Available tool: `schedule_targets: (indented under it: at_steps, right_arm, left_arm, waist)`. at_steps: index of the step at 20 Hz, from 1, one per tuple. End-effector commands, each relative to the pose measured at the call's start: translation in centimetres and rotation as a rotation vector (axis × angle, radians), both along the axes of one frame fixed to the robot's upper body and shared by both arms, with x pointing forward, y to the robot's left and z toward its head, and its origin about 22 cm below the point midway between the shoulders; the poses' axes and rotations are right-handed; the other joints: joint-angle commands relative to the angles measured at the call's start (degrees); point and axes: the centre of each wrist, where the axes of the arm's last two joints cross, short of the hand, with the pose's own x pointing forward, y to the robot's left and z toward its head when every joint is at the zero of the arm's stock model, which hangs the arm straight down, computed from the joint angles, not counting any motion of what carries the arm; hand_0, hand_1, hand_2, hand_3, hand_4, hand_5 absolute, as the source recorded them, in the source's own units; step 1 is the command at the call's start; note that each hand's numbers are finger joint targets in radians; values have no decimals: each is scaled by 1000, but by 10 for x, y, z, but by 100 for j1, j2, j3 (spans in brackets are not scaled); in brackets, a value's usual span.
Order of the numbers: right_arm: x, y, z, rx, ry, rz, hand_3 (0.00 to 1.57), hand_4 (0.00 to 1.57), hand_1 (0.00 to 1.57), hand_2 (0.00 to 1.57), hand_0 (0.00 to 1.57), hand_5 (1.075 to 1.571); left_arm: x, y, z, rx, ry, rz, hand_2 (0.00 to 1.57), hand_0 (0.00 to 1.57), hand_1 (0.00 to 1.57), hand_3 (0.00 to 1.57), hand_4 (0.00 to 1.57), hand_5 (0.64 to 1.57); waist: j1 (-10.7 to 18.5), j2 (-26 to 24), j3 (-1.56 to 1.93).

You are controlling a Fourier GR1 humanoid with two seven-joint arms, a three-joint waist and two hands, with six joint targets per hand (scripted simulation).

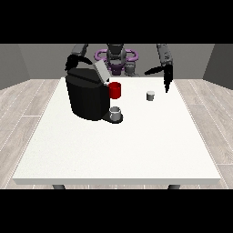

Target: Insert the coffee pod into the coffee machine and close the lid

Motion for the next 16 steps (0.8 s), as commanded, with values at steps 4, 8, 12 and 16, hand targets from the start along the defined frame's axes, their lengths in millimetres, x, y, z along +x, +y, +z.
schedule_targets:
  at_steps: [4, 8, 12, 16]
  right_arm:
    - [10, 9, -9, -33, 63, -51, 0, 372, 0, 0, 0, 1571]
    - [28, 13, -1, -30, 36, -61, 0, 407, 0, 0, 0, 1571]
    - [17, -15, -10, -74, 74, -29, 0, 424, 0, 0, 0, 1571]
    - [24, -7, -17, -34, 158, -91, 0, 356, 0, 0, 0, 1571]
  left_arm:
    - [19, -12, -7, 117, 79, -22, 0, 0, 0, 0, 0, 1571]
    - [31, -22, -11, 167, 61, -39, 0, 0, 0, 0, 0, 1571]
    - [17, 5, -32, 212, 98, -54, 459, 0, 0, 0, 0, 1571]
    - [19, -19, -47, 224, 213, -56, 718, 647, 647, 349, 0, 1571]
  waist:
    - [148, 27, 1]
    - [155, 328, 1]
    - [38, 188, -1]
    - [266, -240, 1]
